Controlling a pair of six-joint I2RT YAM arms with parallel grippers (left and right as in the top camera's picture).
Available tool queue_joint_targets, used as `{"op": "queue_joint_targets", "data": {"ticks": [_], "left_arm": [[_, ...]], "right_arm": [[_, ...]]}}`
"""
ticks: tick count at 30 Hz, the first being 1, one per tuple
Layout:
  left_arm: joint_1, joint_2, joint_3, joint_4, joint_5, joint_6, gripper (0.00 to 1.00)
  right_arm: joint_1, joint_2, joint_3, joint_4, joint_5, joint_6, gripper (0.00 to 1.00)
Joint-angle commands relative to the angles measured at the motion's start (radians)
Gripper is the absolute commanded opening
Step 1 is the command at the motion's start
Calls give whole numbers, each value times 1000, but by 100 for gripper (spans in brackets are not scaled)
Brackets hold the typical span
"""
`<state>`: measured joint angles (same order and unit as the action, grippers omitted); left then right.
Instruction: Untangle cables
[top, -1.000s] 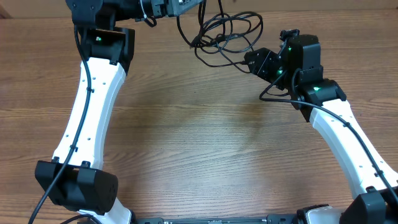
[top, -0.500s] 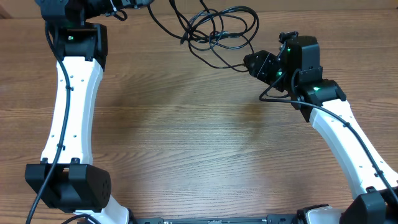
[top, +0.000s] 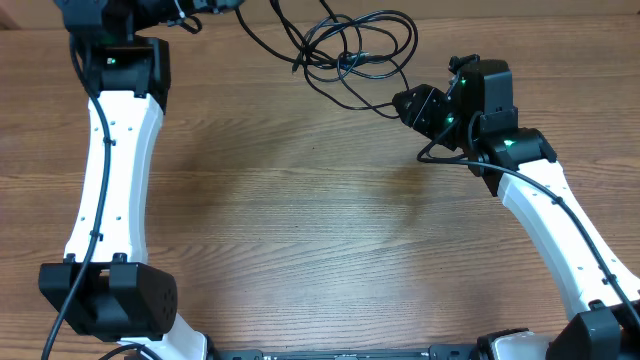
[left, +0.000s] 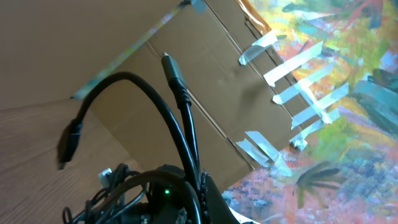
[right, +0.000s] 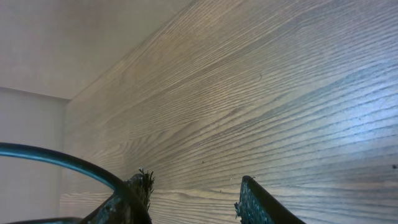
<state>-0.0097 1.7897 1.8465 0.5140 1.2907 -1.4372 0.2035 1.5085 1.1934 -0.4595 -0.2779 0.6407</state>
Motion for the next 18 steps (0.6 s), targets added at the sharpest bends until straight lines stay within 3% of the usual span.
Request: {"op": "queue_joint_targets", "data": {"ticks": [1, 18], "left_arm": [[51, -27, 15, 13, -45, 0, 4], [90, -27, 15, 13, -60, 20, 4]], "right_arm": [[-10, 8, 4, -15, 41, 18, 45], [-8, 8, 4, -27, -24, 42, 46]]}}
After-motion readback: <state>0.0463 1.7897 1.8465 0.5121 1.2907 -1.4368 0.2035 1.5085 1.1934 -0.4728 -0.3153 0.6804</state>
